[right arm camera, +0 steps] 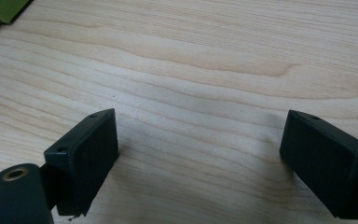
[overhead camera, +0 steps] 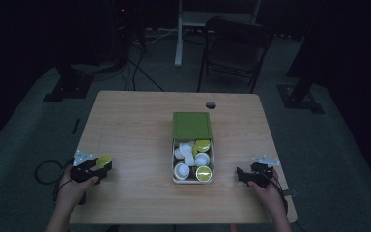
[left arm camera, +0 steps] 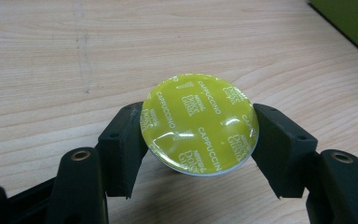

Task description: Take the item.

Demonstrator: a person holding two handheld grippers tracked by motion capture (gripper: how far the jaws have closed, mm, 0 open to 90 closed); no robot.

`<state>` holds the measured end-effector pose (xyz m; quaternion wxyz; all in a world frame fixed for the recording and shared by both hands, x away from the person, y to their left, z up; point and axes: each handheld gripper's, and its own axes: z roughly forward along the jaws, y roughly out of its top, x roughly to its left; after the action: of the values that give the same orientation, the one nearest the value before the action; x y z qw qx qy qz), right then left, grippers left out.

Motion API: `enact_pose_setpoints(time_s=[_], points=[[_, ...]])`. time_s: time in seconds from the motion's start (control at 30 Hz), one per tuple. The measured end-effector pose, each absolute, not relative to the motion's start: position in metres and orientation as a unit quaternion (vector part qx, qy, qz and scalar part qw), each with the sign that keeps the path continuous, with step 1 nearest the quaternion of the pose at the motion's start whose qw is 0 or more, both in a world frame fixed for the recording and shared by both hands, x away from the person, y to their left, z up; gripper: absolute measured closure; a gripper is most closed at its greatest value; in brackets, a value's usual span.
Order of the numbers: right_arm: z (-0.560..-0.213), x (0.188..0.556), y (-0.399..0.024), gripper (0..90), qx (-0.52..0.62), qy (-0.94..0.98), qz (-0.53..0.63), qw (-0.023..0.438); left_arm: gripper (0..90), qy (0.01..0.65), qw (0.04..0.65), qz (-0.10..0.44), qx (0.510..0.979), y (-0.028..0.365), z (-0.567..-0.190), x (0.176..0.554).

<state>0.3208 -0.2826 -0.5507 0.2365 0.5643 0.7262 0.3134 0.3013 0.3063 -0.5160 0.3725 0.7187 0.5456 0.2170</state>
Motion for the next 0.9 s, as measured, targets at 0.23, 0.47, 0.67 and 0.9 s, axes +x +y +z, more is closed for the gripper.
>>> enact_pose_setpoints(time_s=[0.23, 0.47, 0.67, 0.9], points=[[-0.551, 0.321, -0.283, 11.0, 0.564, 0.726, 0.313, 0.236, 38.2, 0.549, 0.366, 0.22, 0.718, 0.307, -0.522, 0.304], [-0.551, 0.321, -0.283, 11.0, 0.564, 0.726, 0.313, 0.236, 38.2, 0.55, 0.358, 0.213, 0.724, 0.305, -0.526, 0.308], [-0.551, 0.321, -0.283, 11.0, 0.564, 0.726, 0.313, 0.236, 38.1, 0.553, 0.355, 0.208, 0.725, 0.305, -0.528, 0.31], [-0.551, 0.321, -0.283, 11.0, 0.564, 0.726, 0.313, 0.237, 38.0, 0.555, 0.356, 0.198, 0.725, 0.304, -0.53, 0.312]])
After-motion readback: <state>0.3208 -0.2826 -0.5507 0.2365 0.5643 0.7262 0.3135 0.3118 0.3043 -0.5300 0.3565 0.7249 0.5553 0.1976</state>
